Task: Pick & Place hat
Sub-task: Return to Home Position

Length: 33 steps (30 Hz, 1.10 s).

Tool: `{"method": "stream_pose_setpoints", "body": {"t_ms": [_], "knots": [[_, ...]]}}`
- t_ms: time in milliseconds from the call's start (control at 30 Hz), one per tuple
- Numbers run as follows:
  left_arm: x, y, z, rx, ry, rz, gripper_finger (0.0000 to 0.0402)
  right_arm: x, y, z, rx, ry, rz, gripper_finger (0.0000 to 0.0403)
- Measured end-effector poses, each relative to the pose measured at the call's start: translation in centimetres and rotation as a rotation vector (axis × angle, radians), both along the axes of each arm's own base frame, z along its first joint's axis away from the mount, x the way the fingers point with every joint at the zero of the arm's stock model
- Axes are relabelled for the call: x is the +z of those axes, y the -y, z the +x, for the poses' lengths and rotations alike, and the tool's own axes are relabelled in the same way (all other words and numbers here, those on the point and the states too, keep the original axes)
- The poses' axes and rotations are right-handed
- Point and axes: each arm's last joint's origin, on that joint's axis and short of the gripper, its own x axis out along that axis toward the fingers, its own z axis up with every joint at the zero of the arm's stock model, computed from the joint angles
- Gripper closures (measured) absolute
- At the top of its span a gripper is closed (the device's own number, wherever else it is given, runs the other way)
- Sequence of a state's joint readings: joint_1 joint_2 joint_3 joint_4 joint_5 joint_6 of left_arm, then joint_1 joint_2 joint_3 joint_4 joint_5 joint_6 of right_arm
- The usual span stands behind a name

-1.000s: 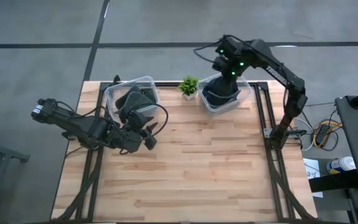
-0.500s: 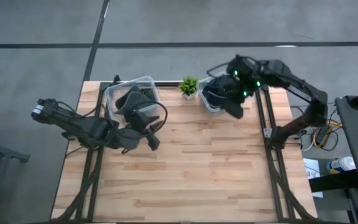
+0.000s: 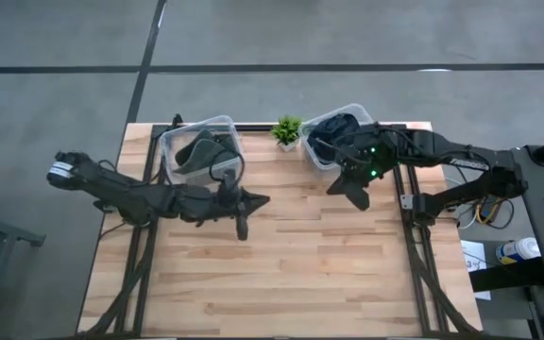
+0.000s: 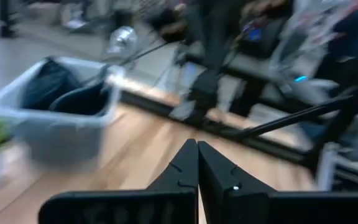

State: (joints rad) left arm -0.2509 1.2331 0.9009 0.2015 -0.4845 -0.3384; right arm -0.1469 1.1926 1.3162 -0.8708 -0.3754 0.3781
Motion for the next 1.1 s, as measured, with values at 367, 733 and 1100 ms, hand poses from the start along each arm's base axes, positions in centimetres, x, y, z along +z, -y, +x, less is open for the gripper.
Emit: {"method": "stream_pose_setpoints", "body": {"t_ms": [367, 733, 1100], "knots": [[1.0, -5.0, -4.3, 0.037, 0.271, 0.069, 0.0401, -2.6, -0.5, 0.7, -0.026, -0.027, 0.056, 0.0394], [0.2, -5.9, -12.5, 0.009, 0.464, 0.081, 0.0401, -2.6, -0.4, 0.7, -0.049, -0.025, 0.067, 0.0394], [-2.7, -5.9, -16.7, -0.015, 0.610, 0.126, 0.0401, -2.6, -0.4, 0.7, -0.030, -0.020, 0.043, 0.0394]]}}
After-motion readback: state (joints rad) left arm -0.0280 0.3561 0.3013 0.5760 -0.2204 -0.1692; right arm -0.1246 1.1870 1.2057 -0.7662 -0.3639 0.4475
